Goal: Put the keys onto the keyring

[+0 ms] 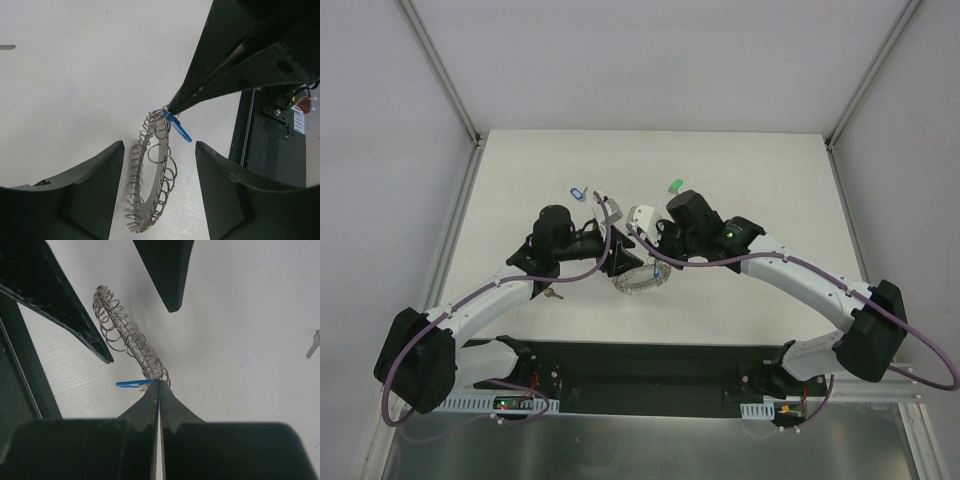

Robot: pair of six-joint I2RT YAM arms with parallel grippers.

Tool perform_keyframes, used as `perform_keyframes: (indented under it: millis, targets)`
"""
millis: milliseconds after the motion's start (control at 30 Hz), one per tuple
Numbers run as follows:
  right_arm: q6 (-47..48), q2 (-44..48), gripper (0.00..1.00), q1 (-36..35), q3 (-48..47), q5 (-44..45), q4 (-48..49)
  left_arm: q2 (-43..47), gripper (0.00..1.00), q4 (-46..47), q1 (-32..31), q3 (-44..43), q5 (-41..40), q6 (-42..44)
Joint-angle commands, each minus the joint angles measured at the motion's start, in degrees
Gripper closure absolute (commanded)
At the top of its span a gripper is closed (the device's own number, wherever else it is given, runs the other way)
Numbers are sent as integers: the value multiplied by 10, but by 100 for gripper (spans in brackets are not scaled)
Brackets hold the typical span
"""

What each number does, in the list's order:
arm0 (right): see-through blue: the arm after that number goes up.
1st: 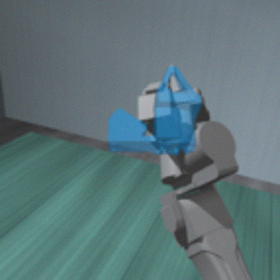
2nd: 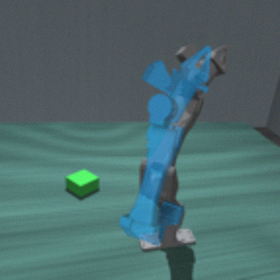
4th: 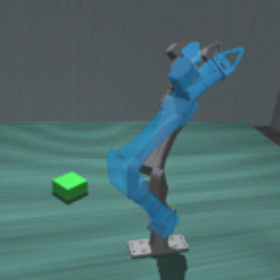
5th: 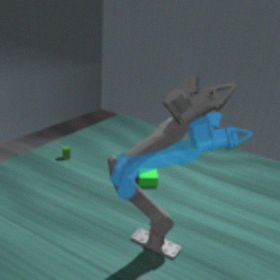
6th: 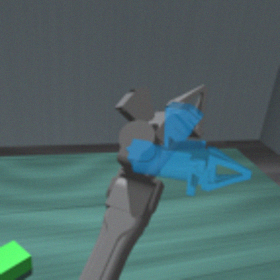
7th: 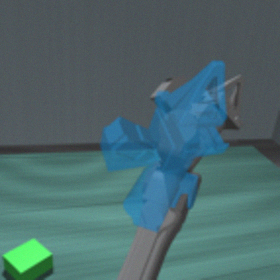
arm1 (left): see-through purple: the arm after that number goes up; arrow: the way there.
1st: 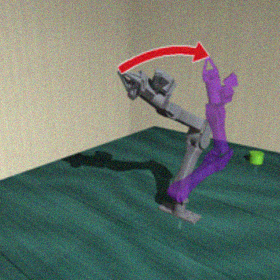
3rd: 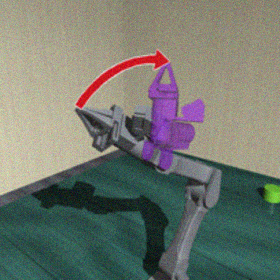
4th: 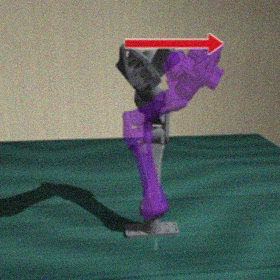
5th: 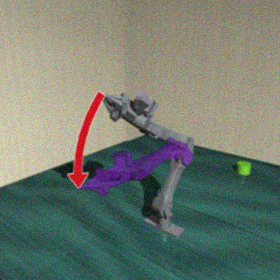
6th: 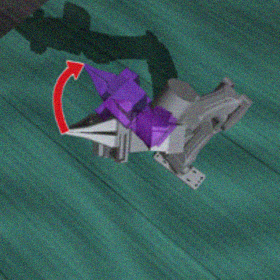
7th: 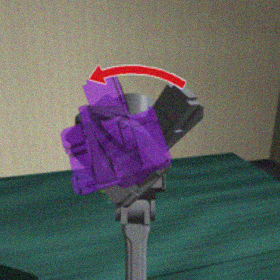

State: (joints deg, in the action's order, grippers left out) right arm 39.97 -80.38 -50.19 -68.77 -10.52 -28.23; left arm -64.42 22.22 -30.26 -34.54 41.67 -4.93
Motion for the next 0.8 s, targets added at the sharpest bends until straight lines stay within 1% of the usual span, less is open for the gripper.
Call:
perform_keyframes:
  millis: [0, 67, 100, 233, 333, 367, 567, 633, 767]
  targets:
    - [15, 12, 99, -4, -16, -23, -12, -39, 42, 24, 6, -58, 87, 43]
    - [19, 16, 99, -5, -17, -24, -14, -50, 44, 19, 12, -69, 110, 44]
    - [19, 18, 99, -5, -17, -24, -14, -60, 46, 15, 15, -79, 130, 58]
    - [23, 26, 99, -4, -17, -24, -17, -85, 45, 5, 34, -99, 192, 73]
    - [23, 28, 99, -5, -16, -24, -18, -112, 45, -31, 38, -128, 236, 86]
    - [24, 29, 99, -5, -16, -24, -18, -130, 46, -36, 38, -134, 244, 86]
    - [27, 29, 99, -4, -20, -25, -16, -170, 54, -40, 37, -163, 282, 60]
    - [27, 29, 99, -5, -20, -24, -15, -174, 55, -39, 37, -163, 282, 55]
    - [25, 30, 99, -5, -19, -25, -10, -191, 63, -40, 35, -163, 273, 51]
